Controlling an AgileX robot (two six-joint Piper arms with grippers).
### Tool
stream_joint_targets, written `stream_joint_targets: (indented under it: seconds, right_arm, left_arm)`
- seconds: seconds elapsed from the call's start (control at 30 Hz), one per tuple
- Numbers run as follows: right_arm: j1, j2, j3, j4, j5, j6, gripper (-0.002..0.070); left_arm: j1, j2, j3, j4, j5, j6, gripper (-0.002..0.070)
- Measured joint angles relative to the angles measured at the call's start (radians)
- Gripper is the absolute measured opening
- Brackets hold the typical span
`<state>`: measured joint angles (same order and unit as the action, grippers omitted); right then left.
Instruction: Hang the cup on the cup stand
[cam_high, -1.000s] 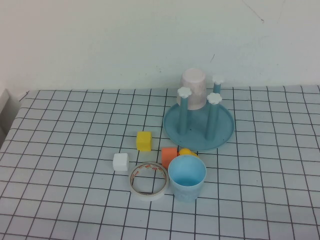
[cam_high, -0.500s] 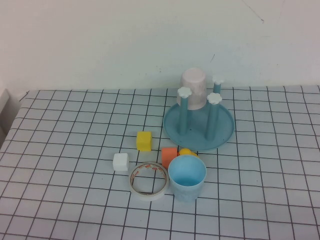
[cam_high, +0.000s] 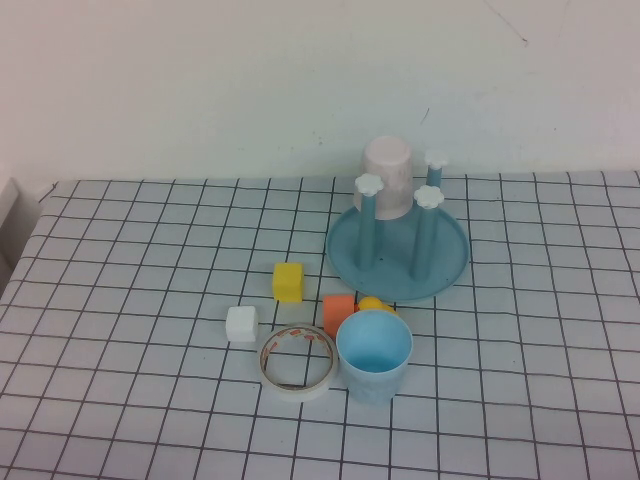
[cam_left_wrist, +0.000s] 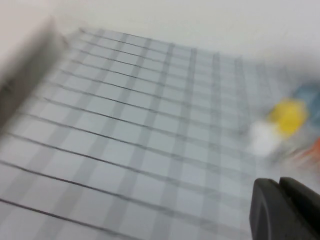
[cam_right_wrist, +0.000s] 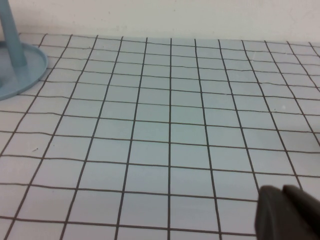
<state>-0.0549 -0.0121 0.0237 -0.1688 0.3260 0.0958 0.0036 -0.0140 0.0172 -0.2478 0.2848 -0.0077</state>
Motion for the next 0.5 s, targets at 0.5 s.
stream_joint_targets:
  seconds: [0.5]
  right_arm:
    - [0.000,0.000,0.000,-0.027,0.000,0.000,-0.0001]
  left_arm:
    - [0.000,0.000,0.002,-0.646,-0.150,-0.202,-0.0002]
